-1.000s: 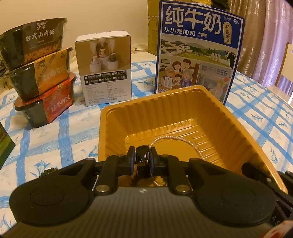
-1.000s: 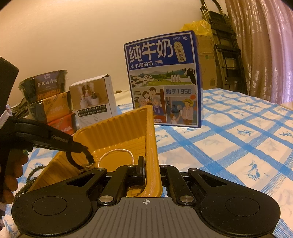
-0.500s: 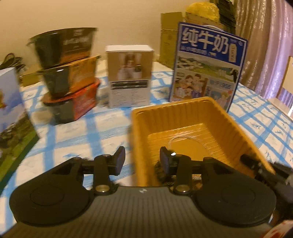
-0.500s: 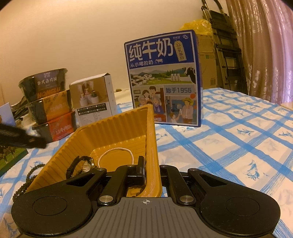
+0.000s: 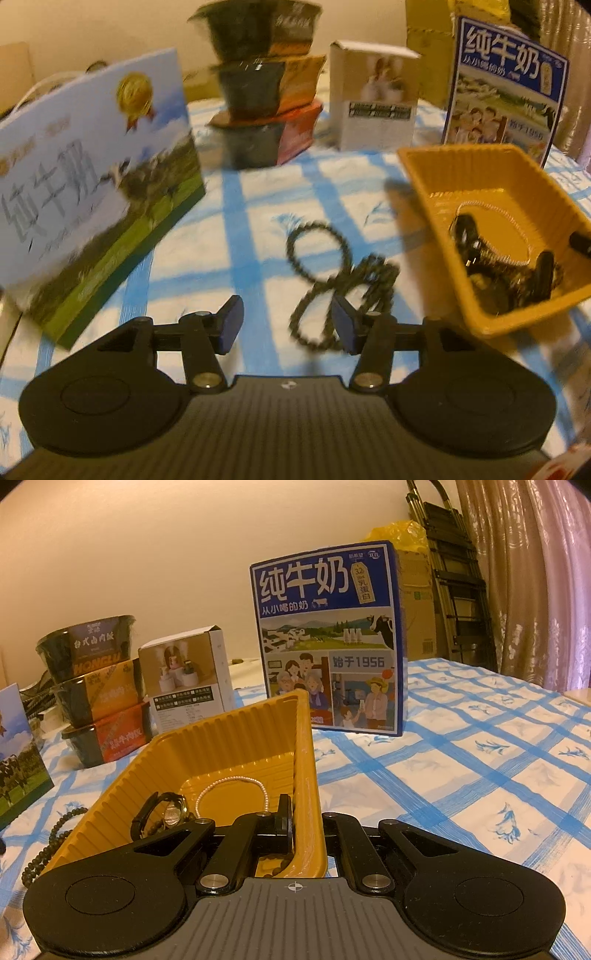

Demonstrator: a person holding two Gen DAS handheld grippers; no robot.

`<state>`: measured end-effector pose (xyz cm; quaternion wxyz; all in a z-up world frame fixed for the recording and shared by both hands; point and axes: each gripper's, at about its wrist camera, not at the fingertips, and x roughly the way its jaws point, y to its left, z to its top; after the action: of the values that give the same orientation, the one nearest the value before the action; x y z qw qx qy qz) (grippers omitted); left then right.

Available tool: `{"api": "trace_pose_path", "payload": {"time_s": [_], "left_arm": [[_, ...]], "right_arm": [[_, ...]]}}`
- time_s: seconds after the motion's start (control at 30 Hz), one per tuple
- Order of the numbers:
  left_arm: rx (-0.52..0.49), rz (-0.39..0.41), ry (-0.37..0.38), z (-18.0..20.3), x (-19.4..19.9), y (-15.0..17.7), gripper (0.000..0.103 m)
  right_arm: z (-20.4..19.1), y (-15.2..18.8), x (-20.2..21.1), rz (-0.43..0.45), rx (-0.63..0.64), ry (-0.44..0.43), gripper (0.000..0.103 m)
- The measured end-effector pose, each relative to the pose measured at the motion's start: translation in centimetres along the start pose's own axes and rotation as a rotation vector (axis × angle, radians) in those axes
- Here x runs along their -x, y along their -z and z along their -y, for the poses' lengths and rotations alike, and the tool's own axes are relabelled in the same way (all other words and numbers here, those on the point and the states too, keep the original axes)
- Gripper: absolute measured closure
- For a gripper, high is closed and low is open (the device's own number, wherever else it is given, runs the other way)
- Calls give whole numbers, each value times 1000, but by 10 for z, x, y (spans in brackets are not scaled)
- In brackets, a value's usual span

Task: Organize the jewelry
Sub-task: 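Return the left tool to the wooden bead bracelet and grasp it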

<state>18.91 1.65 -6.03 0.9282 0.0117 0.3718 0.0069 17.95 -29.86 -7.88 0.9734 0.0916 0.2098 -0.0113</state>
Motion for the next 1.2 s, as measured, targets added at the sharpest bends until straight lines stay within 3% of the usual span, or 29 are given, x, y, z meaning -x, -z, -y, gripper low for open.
{"api": "trace_pose_path", "payload": {"time_s": [0.2, 0.73, 1.2], "left_arm": [[-16, -18, 32, 1, -2, 14, 45], [-117, -17, 103, 28, -26, 6, 45], [-285, 7, 129, 51, -67, -4, 36]], "right_arm": [[0, 1, 0, -2, 2, 3, 99], [0, 1, -1, -2, 3, 3, 99], [1, 1, -2, -4, 2, 5, 99]]}}
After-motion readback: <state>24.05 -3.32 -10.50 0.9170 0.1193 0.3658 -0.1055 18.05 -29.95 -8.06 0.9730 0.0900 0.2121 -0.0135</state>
